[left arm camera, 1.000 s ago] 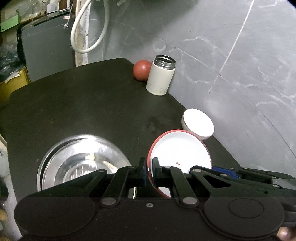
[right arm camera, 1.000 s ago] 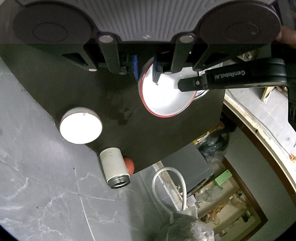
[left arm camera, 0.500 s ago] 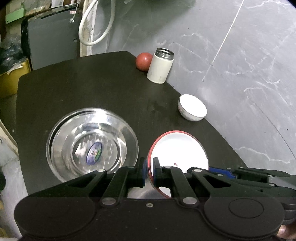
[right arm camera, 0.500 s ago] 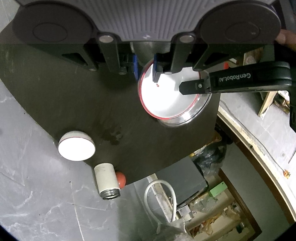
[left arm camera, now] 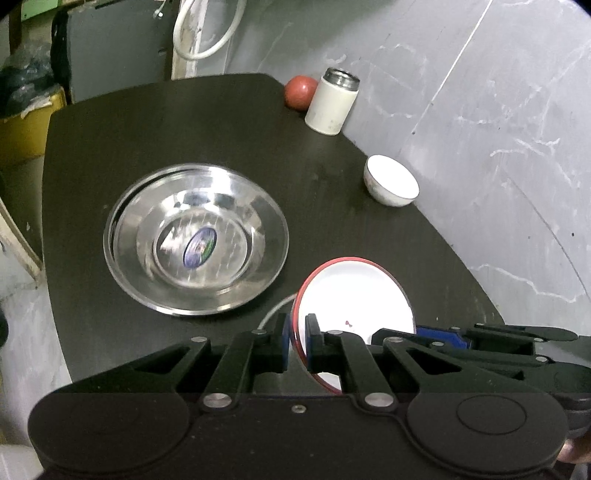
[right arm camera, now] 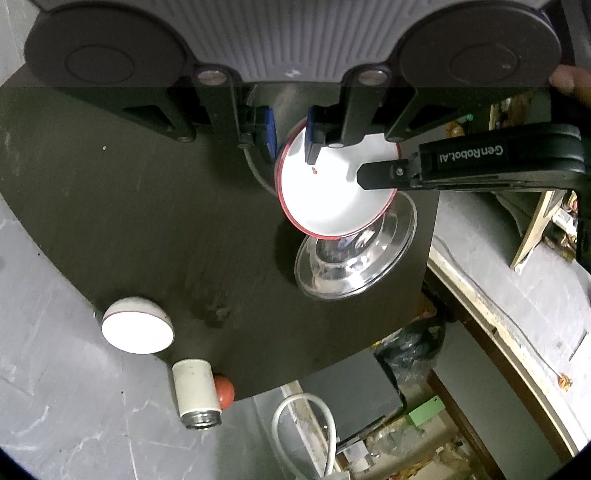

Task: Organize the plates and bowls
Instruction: 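Carry the white bowl with both grippers and lower it into the steel bowl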

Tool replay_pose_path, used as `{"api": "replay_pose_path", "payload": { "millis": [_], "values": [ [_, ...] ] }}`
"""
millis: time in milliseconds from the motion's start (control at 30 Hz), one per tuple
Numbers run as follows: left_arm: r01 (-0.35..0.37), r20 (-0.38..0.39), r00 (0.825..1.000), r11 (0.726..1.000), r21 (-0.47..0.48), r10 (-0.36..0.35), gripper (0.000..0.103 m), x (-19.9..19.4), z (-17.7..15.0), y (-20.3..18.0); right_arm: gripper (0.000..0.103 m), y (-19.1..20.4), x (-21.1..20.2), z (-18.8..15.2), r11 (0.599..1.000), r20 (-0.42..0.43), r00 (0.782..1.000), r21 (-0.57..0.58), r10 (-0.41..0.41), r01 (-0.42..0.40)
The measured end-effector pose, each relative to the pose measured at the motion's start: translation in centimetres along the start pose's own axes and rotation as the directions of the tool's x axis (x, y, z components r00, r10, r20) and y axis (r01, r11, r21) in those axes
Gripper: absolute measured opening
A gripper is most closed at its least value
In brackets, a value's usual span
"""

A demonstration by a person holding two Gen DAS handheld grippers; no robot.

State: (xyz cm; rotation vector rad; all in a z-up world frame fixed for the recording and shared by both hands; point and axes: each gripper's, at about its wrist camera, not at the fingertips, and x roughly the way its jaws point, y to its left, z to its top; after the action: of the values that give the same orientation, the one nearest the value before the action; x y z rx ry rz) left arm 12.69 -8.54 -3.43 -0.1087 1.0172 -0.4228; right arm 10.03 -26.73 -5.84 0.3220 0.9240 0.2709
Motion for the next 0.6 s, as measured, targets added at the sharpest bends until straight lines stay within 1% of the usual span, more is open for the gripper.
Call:
{"api": "replay_pose_path", "payload": {
  "millis": [167, 300, 467, 600],
  "values": [
    [0.023, -0.031, 0.999, 0.999, -0.031, -0.024, 0.007, 0.3, -0.7, 0.5, 0.018, -0.3, -0.2, -0.3, 1.0, -0.026, 1.0, 0.004, 0.008, -0.008],
    [0.018, -0.046, 0.999, 0.999, -0.029, -0.019, 0.007, 0.4, -1.2, 0.4, 0.018, -0.3, -0.3, -0.4, 1.0, -0.043, 0.999, -0.004, 0.009, -0.009],
    [0.012, -0.068, 0.998, 0.999, -0.036, -0.015, 0.011, 0.4, -1.6, 0.3, 0.018, -0.3, 0.0, -0.7, 1.0, -0.074, 0.997, -0.009, 0.019, -0.02],
    [0.003, -0.085, 0.996, 0.999, -0.045, -0.007, 0.012, 0.6, -1.8, 0.4, 0.018, -0.4, 0.2, -0.8, 1.0, -0.092, 0.995, -0.007, 0.024, -0.025]
  ]
}}
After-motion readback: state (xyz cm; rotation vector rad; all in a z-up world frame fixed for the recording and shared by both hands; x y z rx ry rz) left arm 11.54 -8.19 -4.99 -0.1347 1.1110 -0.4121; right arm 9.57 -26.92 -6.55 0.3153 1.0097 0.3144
